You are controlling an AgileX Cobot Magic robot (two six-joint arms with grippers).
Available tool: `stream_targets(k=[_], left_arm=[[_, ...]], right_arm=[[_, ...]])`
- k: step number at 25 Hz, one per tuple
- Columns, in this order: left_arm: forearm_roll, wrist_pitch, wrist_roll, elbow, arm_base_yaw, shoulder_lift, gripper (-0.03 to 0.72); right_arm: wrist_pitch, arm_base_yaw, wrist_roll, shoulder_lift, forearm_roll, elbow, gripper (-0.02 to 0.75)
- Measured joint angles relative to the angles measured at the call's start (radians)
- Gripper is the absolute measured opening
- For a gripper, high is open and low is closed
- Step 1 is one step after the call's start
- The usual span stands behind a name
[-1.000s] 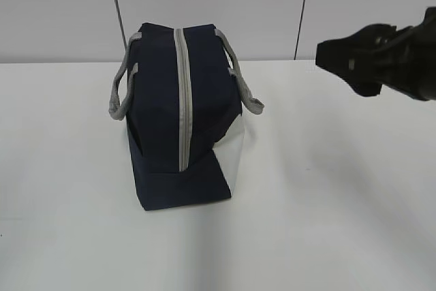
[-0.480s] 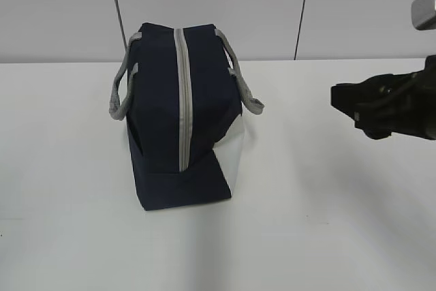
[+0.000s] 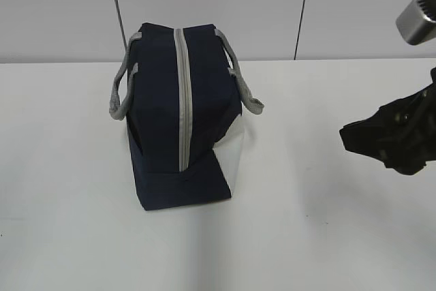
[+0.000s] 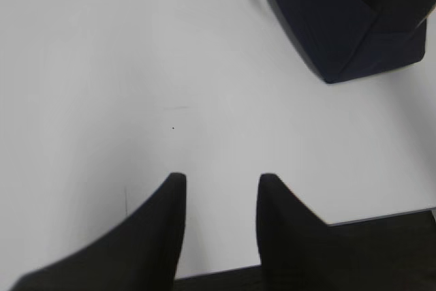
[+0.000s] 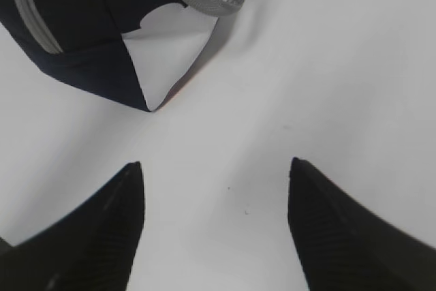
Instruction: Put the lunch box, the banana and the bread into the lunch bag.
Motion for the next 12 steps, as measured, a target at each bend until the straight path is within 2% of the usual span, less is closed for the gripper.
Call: stream_targets(k=[6, 12], left_arm=[[0.000, 0.000, 0.000, 0.000, 0.000, 0.000, 0.243], [0.000, -0.002, 0.000, 0.001, 0.000, 0.000, 0.239]], right_arm=[[0.062, 0.000, -0.015, -0.007, 0.018, -0.003, 0.491], [0.230, -0.028, 0.005, -0.040, 0.018, -0.003, 0.491]])
